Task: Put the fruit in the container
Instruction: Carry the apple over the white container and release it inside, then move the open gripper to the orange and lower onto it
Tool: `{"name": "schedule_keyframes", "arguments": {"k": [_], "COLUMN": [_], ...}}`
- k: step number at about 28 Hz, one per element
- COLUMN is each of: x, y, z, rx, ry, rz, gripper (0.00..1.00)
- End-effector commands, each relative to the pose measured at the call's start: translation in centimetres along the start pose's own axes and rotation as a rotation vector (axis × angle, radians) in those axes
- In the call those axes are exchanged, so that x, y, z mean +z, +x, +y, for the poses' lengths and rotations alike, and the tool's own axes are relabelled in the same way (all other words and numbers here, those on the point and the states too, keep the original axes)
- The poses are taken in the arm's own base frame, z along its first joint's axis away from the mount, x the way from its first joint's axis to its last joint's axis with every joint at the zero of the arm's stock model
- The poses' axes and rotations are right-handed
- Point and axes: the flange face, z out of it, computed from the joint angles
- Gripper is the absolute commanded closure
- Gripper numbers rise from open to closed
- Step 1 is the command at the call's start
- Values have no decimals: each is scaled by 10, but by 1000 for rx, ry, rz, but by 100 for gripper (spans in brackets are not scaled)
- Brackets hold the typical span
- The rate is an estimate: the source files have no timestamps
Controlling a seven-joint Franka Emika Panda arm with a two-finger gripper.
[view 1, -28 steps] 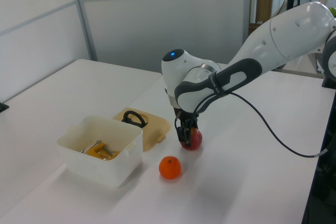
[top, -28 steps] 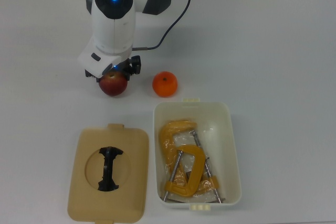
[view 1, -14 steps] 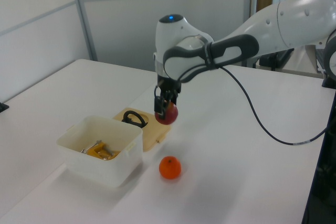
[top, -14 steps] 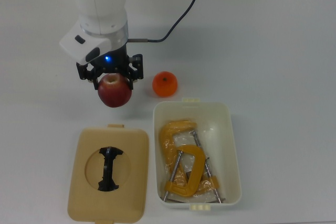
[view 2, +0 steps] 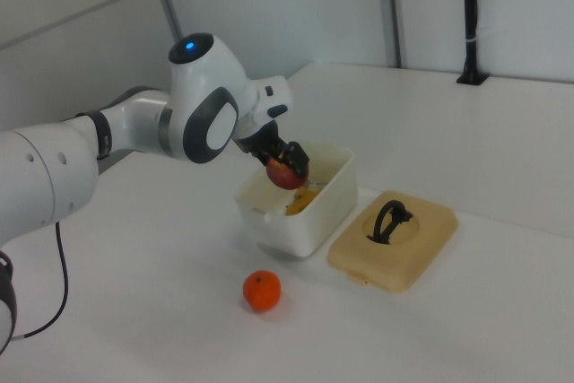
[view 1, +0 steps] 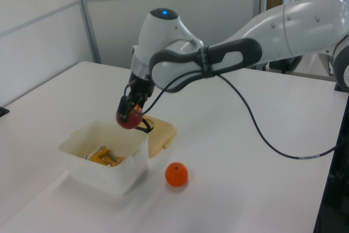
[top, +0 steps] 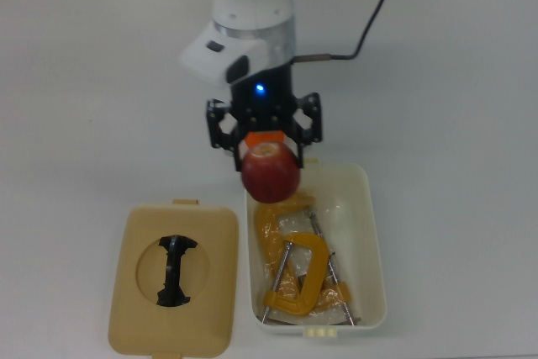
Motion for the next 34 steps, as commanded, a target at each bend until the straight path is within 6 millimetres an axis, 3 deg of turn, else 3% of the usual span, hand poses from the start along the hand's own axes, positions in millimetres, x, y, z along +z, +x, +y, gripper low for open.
{"name": "schedule_keyframes", "arguments": {"k": [1, 7, 9, 11, 13, 14, 15, 19, 28, 34], "x": [24, 47, 54, 60, 60, 59, 55, 31, -24, -25], "y": [2, -5, -8, -10, -10, -10, -9, -3, -22, -60], "z": [-19, -25, -25, -25, -25, -25, -25, -26, -14, -3], "rx": [-8, -25, -31, -46, -48, -48, -46, -45, -49, -167], "ry": [9, 5, 1, -13, -17, -17, -18, -18, -72, -85], "rz": [36, 7, -1, -9, -10, -10, -11, 13, -209, -504], "gripper": [82, 81, 78, 67, 47, 30, 0, 0, 0, 0]}}
